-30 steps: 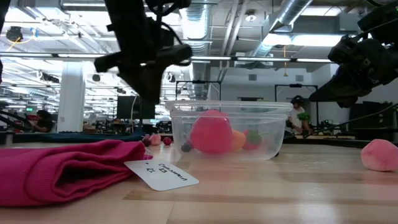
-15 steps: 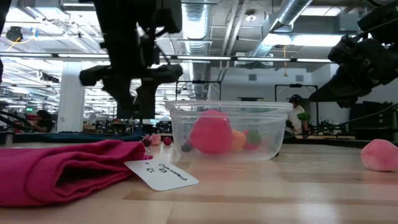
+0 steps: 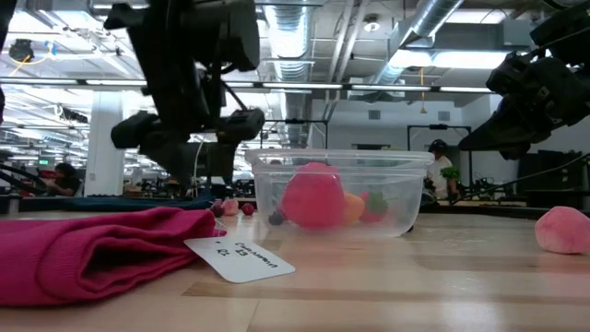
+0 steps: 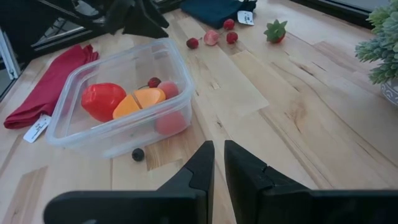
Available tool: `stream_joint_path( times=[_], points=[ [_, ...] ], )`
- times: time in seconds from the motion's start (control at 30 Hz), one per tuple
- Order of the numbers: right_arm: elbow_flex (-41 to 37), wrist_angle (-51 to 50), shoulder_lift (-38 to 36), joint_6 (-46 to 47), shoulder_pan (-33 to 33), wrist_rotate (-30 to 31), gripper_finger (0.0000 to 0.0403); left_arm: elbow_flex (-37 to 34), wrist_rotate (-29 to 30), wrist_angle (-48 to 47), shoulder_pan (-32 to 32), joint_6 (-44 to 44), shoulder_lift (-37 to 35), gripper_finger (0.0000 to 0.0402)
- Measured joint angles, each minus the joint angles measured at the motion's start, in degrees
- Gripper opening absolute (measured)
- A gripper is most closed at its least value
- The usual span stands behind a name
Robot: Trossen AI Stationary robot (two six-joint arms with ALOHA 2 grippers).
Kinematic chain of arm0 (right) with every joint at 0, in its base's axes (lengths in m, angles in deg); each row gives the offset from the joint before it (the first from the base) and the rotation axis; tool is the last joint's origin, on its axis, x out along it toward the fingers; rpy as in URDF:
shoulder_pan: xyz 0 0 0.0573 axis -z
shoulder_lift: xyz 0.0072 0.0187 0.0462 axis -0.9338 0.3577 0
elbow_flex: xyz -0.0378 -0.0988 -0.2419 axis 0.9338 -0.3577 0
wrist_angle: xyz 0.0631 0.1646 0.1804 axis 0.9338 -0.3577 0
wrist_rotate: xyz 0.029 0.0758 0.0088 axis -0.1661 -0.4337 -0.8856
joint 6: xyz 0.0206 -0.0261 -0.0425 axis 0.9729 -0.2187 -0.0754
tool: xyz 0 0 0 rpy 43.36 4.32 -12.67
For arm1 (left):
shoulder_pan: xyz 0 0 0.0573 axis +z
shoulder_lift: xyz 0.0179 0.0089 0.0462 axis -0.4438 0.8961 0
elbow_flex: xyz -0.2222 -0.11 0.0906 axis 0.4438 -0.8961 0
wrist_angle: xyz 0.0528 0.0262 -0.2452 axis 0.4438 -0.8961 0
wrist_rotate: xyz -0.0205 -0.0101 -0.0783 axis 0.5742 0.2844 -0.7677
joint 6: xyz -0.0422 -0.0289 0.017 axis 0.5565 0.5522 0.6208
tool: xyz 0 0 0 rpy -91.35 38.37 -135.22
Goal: Pick and placing Produce into tupperware
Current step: Put the red cherry into the transparent bin
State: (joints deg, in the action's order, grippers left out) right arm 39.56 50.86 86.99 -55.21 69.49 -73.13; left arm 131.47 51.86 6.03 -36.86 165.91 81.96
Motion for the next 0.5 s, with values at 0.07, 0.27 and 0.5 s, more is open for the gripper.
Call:
stream_joint_path(
  times=[0.07, 0.27, 0.5],
  points=[
    [0.0, 0.0, 0.0, 0.0, 0.0, 0.0, 0.0060, -1.7, 0.2, 3.4, 0.5, 0.8, 0.0, 0.0298],
    [0.0, 0.0, 0.0, 0.0, 0.0, 0.0, 0.0060, -4.4, -1.3, 8.8, 2.5, -1.6, -0.4, 0.0313],
    [0.0, 0.0, 0.0, 0.0, 0.0, 0.0, 0.0060, -6.7, -4.0, 12.0, 4.9, -1.9, -0.4, 0.0314]
  ],
)
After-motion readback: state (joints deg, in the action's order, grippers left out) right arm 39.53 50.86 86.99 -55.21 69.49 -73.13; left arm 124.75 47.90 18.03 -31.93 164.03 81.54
